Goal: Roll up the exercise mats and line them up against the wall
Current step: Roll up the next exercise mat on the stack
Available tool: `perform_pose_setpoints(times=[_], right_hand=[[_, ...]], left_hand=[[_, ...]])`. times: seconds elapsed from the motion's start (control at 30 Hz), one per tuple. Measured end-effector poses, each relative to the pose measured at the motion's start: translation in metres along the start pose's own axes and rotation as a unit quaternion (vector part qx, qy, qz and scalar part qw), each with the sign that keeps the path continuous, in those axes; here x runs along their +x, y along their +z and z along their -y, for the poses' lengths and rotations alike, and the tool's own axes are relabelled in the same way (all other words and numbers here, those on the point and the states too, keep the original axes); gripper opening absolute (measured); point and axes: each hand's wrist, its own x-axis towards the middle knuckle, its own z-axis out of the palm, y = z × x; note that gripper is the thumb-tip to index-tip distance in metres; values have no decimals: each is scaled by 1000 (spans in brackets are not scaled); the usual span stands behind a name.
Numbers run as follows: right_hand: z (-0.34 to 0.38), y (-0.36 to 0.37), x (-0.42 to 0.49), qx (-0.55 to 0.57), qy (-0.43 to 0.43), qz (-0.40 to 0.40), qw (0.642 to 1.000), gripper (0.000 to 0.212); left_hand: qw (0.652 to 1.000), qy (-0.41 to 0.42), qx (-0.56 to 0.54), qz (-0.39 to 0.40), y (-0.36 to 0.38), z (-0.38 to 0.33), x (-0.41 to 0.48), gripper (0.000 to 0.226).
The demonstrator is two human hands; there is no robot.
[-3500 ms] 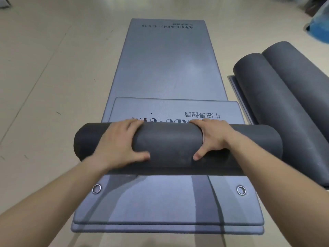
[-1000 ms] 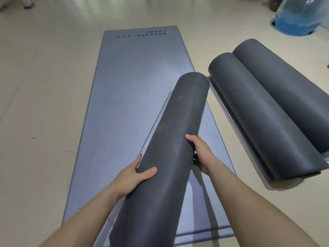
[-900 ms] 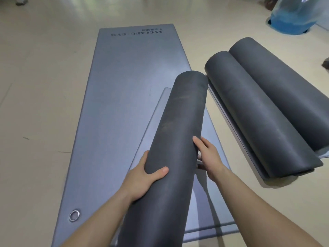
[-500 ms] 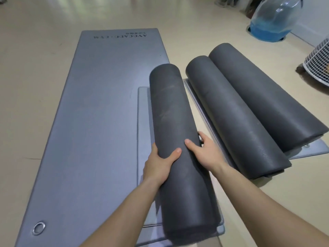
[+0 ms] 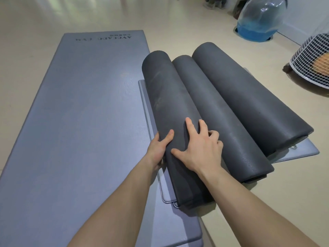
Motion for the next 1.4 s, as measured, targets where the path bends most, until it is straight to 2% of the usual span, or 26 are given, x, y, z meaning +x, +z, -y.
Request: perform_pose_setpoints(times=[0.07,0.13,0.17,0.2,0.27,0.3,0.37,0.53,0.8,1.1,1.2,1.3,1.37,1.4], right_hand=[[0,-2,5,14,25,6,1000,128],[0,-5,9,11,59,23,998,141],[1,-4,9,7,65,32,997,143],[3,-4,9,8,68,37,997,144],[5,-2,8,33,67,49,996,143],[5,-2,9,53,64,59,995,143],[0,-5,13,77,55,70,993,138],[-12,-11,18,46,30,48,997,125],[-46,-11,46,-37,26,5,999,125],[-64,3,85,-54,49,-7,997,125],[-63,4,85,-64,50,-12,997,124],[-61,6,85,-78,55,-10,995,125],[-53,5,82,-91,69,2,993,126],[-47,4,78,-103,74,3,992,123]], left_hand=[[985,-3,157,-72,-6,-9,-8,42],[927,-2,340,-158,-15,-9,-9,76],[921,-29,349,-171,-18,-5,-8,89],[932,-54,322,-161,-19,-1,-8,95],[953,-60,272,-119,-16,10,-5,78],[954,-45,276,-109,-13,12,-5,65],[951,-15,284,-118,-4,12,2,56],[961,-3,258,-100,11,12,24,53],[963,16,241,-118,61,18,60,47],[973,3,191,-129,85,10,101,44],[972,-22,204,-112,80,8,96,47],[965,9,244,-98,65,15,65,51],[940,46,328,-82,43,19,34,51],[916,58,390,-73,28,21,18,51]])
